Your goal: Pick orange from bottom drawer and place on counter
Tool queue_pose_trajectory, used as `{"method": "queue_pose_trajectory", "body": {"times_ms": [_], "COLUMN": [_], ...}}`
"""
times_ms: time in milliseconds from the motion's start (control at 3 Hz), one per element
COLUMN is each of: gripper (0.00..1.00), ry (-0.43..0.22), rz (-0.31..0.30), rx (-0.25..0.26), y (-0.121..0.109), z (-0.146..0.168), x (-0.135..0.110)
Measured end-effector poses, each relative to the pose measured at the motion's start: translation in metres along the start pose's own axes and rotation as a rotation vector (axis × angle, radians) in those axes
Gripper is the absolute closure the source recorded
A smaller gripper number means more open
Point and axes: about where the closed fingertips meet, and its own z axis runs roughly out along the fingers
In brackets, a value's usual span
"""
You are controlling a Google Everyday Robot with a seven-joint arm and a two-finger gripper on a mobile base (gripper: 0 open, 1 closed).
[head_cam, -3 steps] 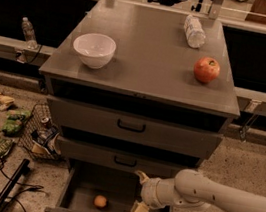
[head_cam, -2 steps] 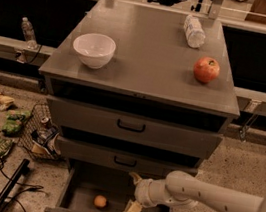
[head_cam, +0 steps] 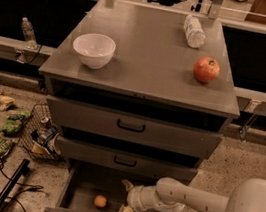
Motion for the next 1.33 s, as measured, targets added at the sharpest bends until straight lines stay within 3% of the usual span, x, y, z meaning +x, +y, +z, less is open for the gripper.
{"method": "queue_pose_trajectory", "body": {"times_ms": [333,667,1333], "gripper": [0.0,0.0,0.23], "ry": [-0.021,-0.038,-0.077], "rz": [0.011,0.03,0.041], "rx": [0.016,0.086,0.187], "y": [-0.001,-0.011,-0.041], "z": [0.025,0.044,0.06], "x": [0.01,0.017,0.021]}}
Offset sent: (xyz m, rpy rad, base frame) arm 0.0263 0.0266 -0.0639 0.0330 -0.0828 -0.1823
